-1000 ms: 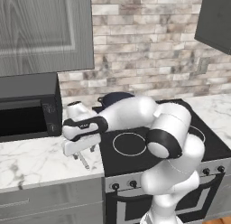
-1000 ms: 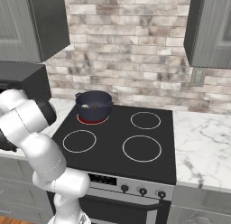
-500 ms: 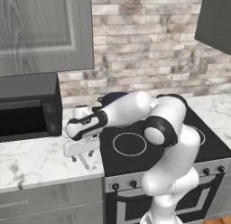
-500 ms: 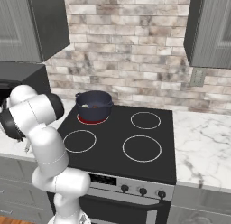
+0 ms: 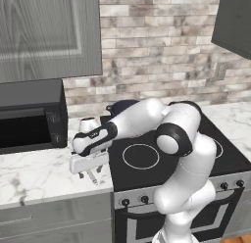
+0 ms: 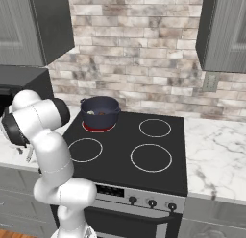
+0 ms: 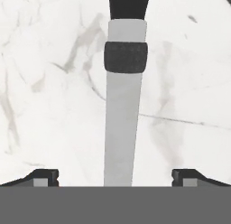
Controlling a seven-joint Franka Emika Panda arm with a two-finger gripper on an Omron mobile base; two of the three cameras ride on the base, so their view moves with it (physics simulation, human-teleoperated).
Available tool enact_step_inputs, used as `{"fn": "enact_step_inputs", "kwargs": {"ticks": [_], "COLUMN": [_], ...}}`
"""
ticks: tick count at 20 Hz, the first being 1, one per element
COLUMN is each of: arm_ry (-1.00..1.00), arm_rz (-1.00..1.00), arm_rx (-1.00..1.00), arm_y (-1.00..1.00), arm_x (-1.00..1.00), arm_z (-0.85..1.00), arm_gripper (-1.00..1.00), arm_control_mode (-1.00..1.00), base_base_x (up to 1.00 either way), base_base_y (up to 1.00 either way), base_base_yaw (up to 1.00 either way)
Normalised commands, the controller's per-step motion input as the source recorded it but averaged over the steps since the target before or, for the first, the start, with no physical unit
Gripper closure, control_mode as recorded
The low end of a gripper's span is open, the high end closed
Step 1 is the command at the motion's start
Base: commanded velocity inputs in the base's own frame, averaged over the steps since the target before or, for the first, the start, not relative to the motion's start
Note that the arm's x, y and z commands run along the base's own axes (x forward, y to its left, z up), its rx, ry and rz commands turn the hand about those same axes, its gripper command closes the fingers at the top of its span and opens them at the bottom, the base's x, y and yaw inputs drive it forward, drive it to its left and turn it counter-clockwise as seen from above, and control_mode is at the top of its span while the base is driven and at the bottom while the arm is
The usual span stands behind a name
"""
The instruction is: Put the mushroom and garlic in the pot. Retrieve the spatula and lightly stir the vegetables in the pot.
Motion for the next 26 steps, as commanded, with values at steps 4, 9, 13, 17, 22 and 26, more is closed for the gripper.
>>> {"fn": "enact_step_inputs", "kwargs": {"ticks": [4, 9, 13, 17, 22, 26], "arm_ry": [0.0, 0.0, 0.0, 0.0, 0.0, 0.0], "arm_rz": [-0.03, -0.04, -0.1, -0.12, -0.11, -0.11], "arm_rx": [-0.07, -0.09, -0.1, -0.13, -0.07, -0.02], "arm_y": [0.0, 0.0, -0.04, -0.13, -0.21, -0.27], "arm_x": [-0.14, -0.11, -0.08, -0.02, -0.18, -0.22], "arm_z": [-0.06, -0.12, -0.2, -0.29, -0.39, -0.46], "arm_gripper": [-1.0, -1.0, -1.0, -1.0, -1.0, 1.0], "arm_control_mode": [-1.0, -1.0, -1.0, -1.0, -1.0, -1.0], "base_base_x": [0.0, 0.0, 0.0, 0.0, 0.0, 0.0], "base_base_y": [0.0, 0.0, 0.0, 0.0, 0.0, 0.0], "base_base_yaw": [0.0, 0.0, 0.0, 0.0, 0.0, 0.0]}}
